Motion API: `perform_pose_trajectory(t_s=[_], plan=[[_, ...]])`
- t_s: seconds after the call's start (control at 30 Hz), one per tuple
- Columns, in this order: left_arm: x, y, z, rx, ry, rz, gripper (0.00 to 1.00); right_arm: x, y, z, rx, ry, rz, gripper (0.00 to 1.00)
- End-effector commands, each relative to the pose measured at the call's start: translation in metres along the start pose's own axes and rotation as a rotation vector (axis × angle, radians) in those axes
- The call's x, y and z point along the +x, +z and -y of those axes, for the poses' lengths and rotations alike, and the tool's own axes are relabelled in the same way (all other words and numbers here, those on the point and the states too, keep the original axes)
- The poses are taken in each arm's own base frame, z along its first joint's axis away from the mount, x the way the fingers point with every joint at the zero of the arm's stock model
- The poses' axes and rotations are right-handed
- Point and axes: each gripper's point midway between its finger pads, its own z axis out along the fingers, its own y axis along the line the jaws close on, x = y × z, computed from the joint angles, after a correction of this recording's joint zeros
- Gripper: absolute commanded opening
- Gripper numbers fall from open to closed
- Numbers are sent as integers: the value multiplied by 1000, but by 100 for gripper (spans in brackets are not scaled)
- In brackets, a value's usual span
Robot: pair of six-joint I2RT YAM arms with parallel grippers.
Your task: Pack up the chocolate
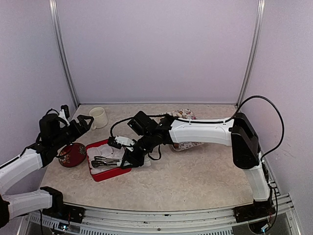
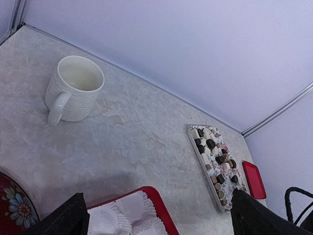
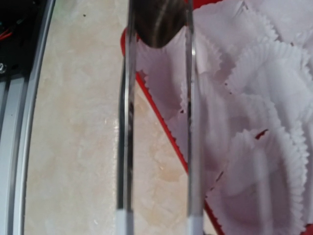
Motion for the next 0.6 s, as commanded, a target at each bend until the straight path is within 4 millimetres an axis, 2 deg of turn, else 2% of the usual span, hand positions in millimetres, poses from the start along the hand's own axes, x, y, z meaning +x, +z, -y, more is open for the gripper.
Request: perform_pose_trajectory(t_s=[0.0, 0.33, 0.57], plan=[[0, -3, -1, 8, 8, 3, 99, -16, 3, -10, -44, -16, 46, 24], [-1, -4, -1, 11, 8, 2, 99, -16, 9, -11, -66, -7, 52, 28], [-2, -5, -2, 9, 8, 4, 99, -15, 11, -9, -59, -8, 49, 35]])
